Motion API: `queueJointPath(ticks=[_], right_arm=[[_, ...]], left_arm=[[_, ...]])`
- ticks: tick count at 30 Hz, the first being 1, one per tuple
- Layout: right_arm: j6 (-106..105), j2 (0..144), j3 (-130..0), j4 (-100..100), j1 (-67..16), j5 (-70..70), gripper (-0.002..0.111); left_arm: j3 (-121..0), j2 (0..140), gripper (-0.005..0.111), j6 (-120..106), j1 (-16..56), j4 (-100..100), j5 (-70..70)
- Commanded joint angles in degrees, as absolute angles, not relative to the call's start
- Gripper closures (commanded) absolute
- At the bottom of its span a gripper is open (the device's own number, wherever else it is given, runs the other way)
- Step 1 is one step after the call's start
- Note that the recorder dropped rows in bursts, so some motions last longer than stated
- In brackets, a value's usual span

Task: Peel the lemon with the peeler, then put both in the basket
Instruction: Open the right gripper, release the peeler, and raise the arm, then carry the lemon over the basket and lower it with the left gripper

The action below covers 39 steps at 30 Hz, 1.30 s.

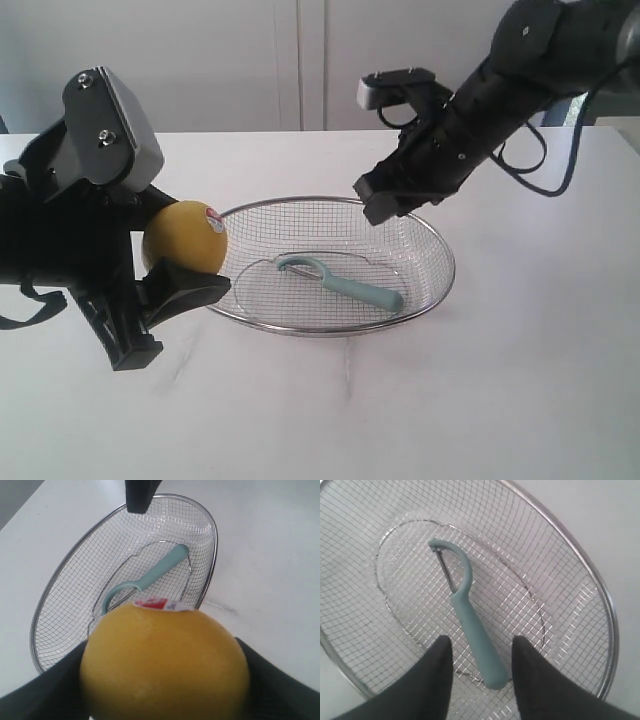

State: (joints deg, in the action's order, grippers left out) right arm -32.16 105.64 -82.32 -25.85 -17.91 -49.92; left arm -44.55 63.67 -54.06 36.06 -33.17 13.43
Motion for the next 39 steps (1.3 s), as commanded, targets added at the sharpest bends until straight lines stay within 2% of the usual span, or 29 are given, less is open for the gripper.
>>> queueJointPath(ticks=[1, 4, 11, 15, 20, 28, 33, 39], right_arm=[[-32.15, 100.28, -82.81, -25.67, -17.61, -53.12, 0.078], [-32.15, 95.47, -82.81, -25.01, -17.61, -58.33, 0.09], [-32.31, 89.19, -82.6, -24.86, -17.61, -68.61, 0.108], [-32.08, 86.42, -81.17, -24.32, -17.61, -69.96, 0.108], [-20.13, 79.39, -72.82, -9.84, -17.61, -65.48, 0.108], [-17.86, 72.98, -66.07, -8.35, -17.61, -62.5, 0.108], [-17.68, 71.48, -63.99, -8.35, -17.61, -59.2, 0.108], [-16.3, 71.48, -63.88, -8.59, -17.61, -59.25, 0.108]], left_arm=[[-44.46, 63.36, 0.107, -53.7, 36.12, -34.46, 13.55], [-44.46, 63.36, 0.107, -53.7, 36.12, -34.46, 13.55], [-44.46, 63.36, 0.107, -53.7, 36.12, -34.46, 13.55], [-44.46, 63.36, 0.107, -53.7, 36.12, -34.46, 13.55], [-44.46, 63.36, 0.107, -53.7, 36.12, -34.46, 13.55], [-44.46, 63.36, 0.107, -53.7, 36.12, -34.46, 13.55], [-45.34, 66.21, 0.107, -53.83, 36.12, -34.26, 0.0], [-55.01, 75.71, 0.107, -55.47, 36.0, -33.77, -1.06]])
